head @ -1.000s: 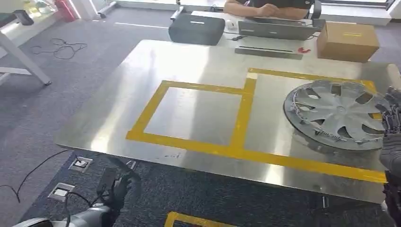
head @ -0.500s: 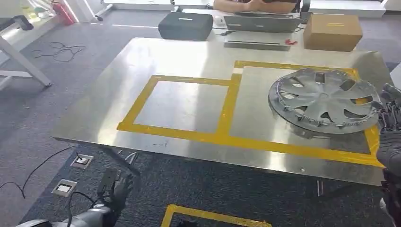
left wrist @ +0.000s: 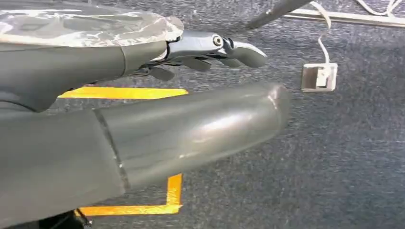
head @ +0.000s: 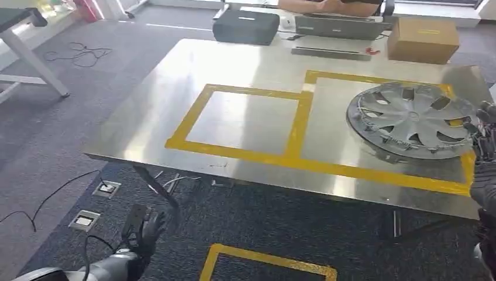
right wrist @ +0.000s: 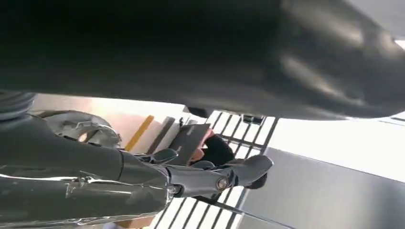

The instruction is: Take the parts from the cabinet and place them on the table.

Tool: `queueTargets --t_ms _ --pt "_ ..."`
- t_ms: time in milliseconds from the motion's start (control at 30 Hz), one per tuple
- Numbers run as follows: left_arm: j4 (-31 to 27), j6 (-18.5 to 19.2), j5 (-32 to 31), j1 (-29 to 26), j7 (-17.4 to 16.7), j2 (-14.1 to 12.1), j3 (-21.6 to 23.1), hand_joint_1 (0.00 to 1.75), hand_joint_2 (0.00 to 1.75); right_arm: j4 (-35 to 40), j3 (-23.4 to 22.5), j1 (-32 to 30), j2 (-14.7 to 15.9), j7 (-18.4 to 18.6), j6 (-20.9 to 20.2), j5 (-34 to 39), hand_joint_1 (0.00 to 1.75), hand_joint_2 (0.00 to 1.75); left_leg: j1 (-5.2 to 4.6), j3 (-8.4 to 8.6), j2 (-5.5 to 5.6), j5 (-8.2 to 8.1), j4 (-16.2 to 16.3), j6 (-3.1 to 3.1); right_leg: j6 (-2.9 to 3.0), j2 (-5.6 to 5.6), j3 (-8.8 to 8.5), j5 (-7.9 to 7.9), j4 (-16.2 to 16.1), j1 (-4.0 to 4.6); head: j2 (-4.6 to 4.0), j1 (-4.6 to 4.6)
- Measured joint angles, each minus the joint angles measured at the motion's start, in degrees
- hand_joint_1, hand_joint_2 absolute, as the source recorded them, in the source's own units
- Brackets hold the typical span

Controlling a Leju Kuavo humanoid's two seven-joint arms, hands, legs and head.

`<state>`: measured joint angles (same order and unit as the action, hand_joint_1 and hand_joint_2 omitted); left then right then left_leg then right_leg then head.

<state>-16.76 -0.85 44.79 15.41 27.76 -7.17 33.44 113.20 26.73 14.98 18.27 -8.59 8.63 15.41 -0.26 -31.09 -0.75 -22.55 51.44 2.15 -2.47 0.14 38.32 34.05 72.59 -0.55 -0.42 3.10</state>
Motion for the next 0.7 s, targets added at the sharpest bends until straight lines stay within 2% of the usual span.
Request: queueTargets --t_ms 33,67,133,167,200,267,300,333,367,400,433,467,500,533,567,600,633,667,700 --pt "0.0 0.0 0.0 -0.07 0.0 0.0 0.0 0.0 0.0 0.0 0.0 0.0 0.0 -0.02 0.05 0.0 0.0 0.0 0.03 -0.56 0.0 0.28 0.19 -0.12 -0.17 -0.05 -1.28 -1.07 -1.05 -0.1 0.0 -0.02" --pt "0.0 0.0 0.02 -0.1 0.0 0.02 0.02 0.0 0.0 0.0 0.0 0.01 0.0 -0.02 0.09 -0.07 0.0 0.0 0.1 -1.06 0.01 0.5 0.48 -0.32 -0.29 -0.08 -4.0 -2.97 -4.79 -0.25 0.0 0.0" --pt "0.0 0.02 0.02 -0.08 0.0 0.07 0.02 0.0 0.0 0.02 0.0 0.07 0.0 -0.09 0.11 -0.2 0.0 0.0 0.18 -1.88 0.08 0.69 1.39 -0.62 -0.42 -0.2 -11.09 -6.62 -16.15 -0.6 0.0 -0.07" --pt "-0.02 0.02 0.02 -0.06 0.0 0.0 0.02 0.0 0.0 0.02 0.0 0.09 0.0 -0.11 0.18 -0.24 0.0 0.0 -0.03 -2.4 0.11 0.8 1.74 -0.9 -0.25 -0.15 -12.8 -5.2 -19.08 -0.4 0.0 -0.09" --pt "-0.02 0.04 0.02 -0.03 0.0 0.02 0.04 0.0 0.0 0.06 -0.02 -0.03 0.0 -0.15 0.18 -0.28 0.0 0.0 -0.11 -2.72 0.11 1.16 2.0 -1.33 0.61 0.08 -12.7 -5.95 -18.85 -0.07 0.0 -0.02" --pt "0.0 0.13 0.04 -0.07 0.04 0.0 0.09 0.0 0.0 0.04 -0.04 -0.04 0.0 -0.2 0.24 -0.42 0.0 0.0 -0.13 -3.01 0.15 1.85 2.2 -2.03 0.96 0.12 -12.01 -6.16 -18.57 0.04 0.0 0.02" --pt "0.0 0.18 0.04 -0.06 0.04 -0.04 0.13 0.0 0.0 0.04 -0.04 -0.15 0.0 -0.2 0.2 -0.44 0.0 0.0 -0.17 -3.14 0.17 2.08 2.25 -2.36 1.51 0.1 -11.8 -6.52 -18.71 -0.11 0.0 0.15" --pt "-0.02 0.2 0.09 -0.06 0.04 -0.22 0.15 0.0 0.0 0.04 -0.04 -0.11 0.0 -0.22 0.2 -0.57 0.0 0.0 0.09 -3.57 0.26 1.4 2.84 -2.64 2.23 -0.09 -11.55 -7.02 -18.97 -0.53 0.0 -0.09" --pt "-0.02 0.26 0.09 -0.04 0.09 -0.24 0.26 0.0 0.0 0.07 -0.07 -0.05 0.0 -0.26 0.18 -0.63 0.0 0.0 0.17 -4.54 0.41 -0.95 4.89 -3.06 2.74 -0.14 -10.96 -7.41 -18.97 -0.45 0.0 0.0" --pt "-0.02 0.28 0.11 -0.03 0.15 -0.24 0.31 0.0 0.0 0.07 -0.07 -0.09 0.0 -0.31 0.15 -0.68 0.0 0.0 0.29 -6.25 0.48 -4.32 9.15 -3.4 3.25 -0.18 -10.34 -7.89 -18.96 -0.43 0.0 0.39" --pt "-0.02 0.33 0.2 -0.05 0.2 -0.28 0.33 0.0 0.0 0.07 -0.07 -0.22 -0.02 -0.35 0.09 -0.72 0.0 0.0 0.44 -8.29 0.48 -7.62 14.6 -3.75 3.26 -0.18 -9.61 -8.4 -18.95 -0.4 0.0 0.63" --pt "-0.02 0.35 0.2 -0.1 0.24 -0.28 0.35 0.0 0.0 0.07 -0.07 -0.32 -0.02 -0.35 0.0 -0.79 0.0 0.0 0.55 -9.75 0.48 -9.63 18.92 -3.98 3.29 -0.18 -8.96 -8.84 -18.92 -0.37 0.0 0.72" --pt "-0.02 0.37 0.2 -0.12 0.26 -0.28 0.39 0.0 0.0 0.04 -0.07 -0.41 -0.02 -0.35 0.0 -0.81 0.0 0.0 0.68 -10.44 0.47 -10.23 21.75 -4.12 3.25 -0.17 -8.31 -9.33 -18.88 -0.35 0.0 0.81" --pt "-0.02 0.48 0.2 -0.12 0.26 -0.28 0.42 0.0 0.0 0.04 -0.07 -0.52 -0.02 -0.35 0.0 -0.83 0.0 0.0 0.75 -9.81 0.47 -9.42 21.73 -4.13 3.19 -0.15 -7.77 -9.72 -18.86 -0.35 0.0 0.83" --pt "-0.02 0.52 0.2 -0.1 0.28 -0.28 0.42 0.0 0.0 0.06 -0.07 -0.66 -0.02 -0.35 -0.11 -0.85 0.0 0.0 0.8 -7.92 0.47 -7.68 19.38 -4.04 3.08 -0.14 -7.31 -10.07 -18.84 -0.36 0.0 0.94" --pt "-0.02 0.52 0.2 -0.08 0.35 -0.28 0.42 0.0 0.0 0.07 -0.09 -0.77 -0.02 -0.35 -0.13 -0.96 0.0 0.0 0.81 -4.55 0.47 -5.39 14.37 -3.83 2.9 -0.09 -6.93 -10.41 -18.84 -0.37 0.0 1.05" --pt "-0.02 0.52 0.2 -0.04 0.44 -0.31 0.42 0.0 0.0 0.07 -0.13 -0.78 -0.02 -0.37 -0.13 -1.03 0.0 0.0 0.8 -0.66 0.5 -3.79 8.49 -3.49 2.72 -0.05 -6.73 -10.71 -18.84 -0.36 0.0 1.14" --pt "-0.02 0.52 0.2 0.07 0.48 -0.37 0.42 0.0 0.0 0.17 -0.2 -0.8 -0.02 -0.44 -0.13 -1.03 0.0 0.0 0.74 2.84 0.66 -3.68 3.53 -3.07 2.4 -0.07 -6.58 -10.96 -18.83 -0.32 0.0 1.36" --pt "-0.02 0.52 0.2 0.23 0.52 -0.42 0.42 0.0 0.0 0.2 -0.33 -0.77 -0.02 -0.55 -0.13 -1.05 0.0 0.0 0.35 3.86 0.73 -3.95 1.03 -2.87 2.06 -0.07 -6.23 -11.21 -18.76 -0.06 0.0 1.49"
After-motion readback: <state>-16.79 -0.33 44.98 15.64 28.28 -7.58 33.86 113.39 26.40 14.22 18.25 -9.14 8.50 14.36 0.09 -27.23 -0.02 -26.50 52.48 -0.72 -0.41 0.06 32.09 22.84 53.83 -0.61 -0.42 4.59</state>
